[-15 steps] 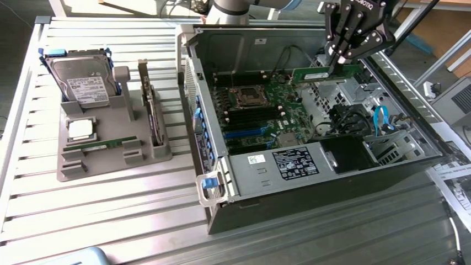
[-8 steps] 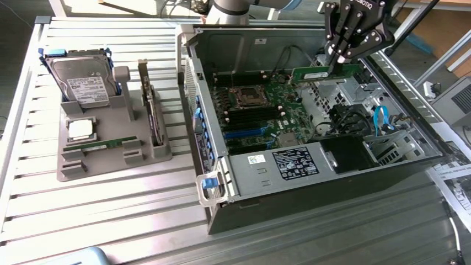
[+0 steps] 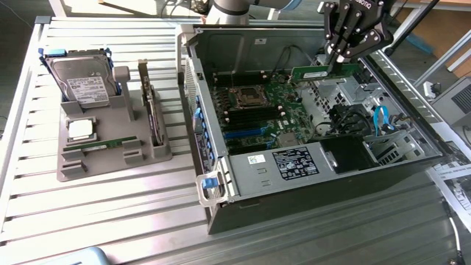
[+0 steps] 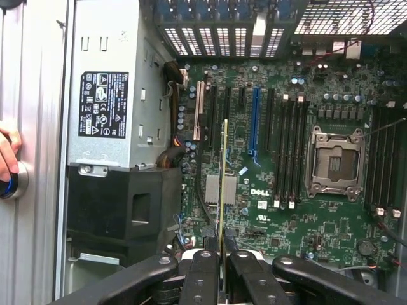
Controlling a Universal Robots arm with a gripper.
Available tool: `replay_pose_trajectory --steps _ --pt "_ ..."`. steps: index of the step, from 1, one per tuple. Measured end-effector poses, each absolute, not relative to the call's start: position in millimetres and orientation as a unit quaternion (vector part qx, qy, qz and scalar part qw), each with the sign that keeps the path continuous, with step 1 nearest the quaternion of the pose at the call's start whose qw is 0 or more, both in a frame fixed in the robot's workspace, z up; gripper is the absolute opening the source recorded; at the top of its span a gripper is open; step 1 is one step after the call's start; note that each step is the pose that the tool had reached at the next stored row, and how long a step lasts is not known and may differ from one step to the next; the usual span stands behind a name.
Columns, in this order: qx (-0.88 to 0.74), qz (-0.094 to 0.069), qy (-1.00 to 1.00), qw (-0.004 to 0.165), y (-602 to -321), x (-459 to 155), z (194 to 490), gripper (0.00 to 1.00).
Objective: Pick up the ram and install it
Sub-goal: 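Pick up the ram and move it above insertion slot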
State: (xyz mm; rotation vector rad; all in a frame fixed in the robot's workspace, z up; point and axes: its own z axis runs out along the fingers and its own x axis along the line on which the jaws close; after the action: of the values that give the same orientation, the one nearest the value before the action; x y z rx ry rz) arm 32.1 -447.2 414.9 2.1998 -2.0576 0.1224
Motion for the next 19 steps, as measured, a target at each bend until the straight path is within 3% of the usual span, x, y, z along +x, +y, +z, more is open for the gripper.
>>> replay_pose_trajectory --steps 19 --pt "0.728 0.041 -0.681 0.064 -443.5 32.2 413.2 0.14"
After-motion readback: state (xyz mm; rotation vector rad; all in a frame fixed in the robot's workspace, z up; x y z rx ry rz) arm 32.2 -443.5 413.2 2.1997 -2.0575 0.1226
